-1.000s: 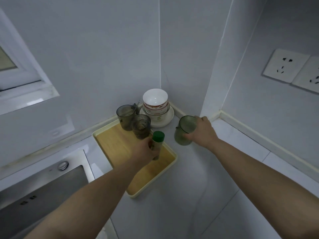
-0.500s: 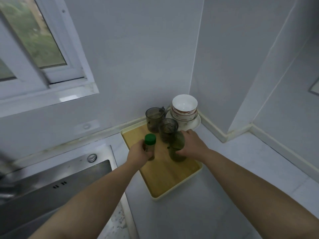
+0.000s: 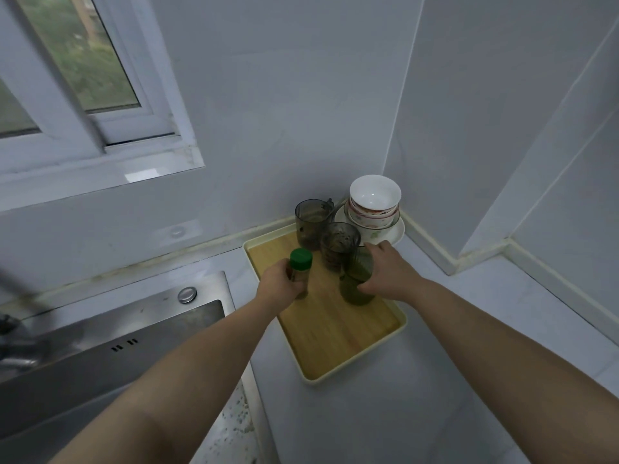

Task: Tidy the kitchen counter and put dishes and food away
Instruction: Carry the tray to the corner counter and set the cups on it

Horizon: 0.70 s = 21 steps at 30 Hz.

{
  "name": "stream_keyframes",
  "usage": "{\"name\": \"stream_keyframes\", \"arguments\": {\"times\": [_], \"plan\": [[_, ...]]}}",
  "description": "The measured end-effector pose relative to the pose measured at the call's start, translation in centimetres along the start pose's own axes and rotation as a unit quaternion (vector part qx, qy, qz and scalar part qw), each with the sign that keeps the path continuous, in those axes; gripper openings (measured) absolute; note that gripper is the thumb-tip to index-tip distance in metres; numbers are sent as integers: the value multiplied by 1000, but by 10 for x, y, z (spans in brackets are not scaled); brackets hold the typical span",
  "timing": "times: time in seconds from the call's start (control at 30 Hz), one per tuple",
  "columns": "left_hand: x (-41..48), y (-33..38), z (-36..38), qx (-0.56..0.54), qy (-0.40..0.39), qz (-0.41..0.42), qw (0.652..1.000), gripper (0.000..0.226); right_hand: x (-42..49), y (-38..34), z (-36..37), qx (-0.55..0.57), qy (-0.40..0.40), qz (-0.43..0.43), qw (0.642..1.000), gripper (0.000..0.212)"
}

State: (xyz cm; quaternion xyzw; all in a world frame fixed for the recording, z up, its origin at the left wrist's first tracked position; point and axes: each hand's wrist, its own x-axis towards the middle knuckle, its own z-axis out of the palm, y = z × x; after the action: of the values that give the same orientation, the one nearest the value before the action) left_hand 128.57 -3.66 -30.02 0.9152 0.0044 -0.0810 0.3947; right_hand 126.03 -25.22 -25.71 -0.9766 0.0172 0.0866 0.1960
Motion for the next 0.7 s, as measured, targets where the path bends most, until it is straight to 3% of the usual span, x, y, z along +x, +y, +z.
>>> {"name": "stream_keyframes", "arguments": {"times": [0.2,0.37,0.57,0.7], "plan": [[4,4,3,8,-13,19,1000,35,-10,5,-9,33,1,-7,999,95],[0,14,19,6,-80,51,995,39,-9,12,-27,27,6,-1,1000,95],[1,39,56,-48,-117,50,991,45,-19,35,-37,35,76,48,995,80],[3,53,69,-67,-118,45,990,34,-31,54,-37,47,98,61,992,76]]}}
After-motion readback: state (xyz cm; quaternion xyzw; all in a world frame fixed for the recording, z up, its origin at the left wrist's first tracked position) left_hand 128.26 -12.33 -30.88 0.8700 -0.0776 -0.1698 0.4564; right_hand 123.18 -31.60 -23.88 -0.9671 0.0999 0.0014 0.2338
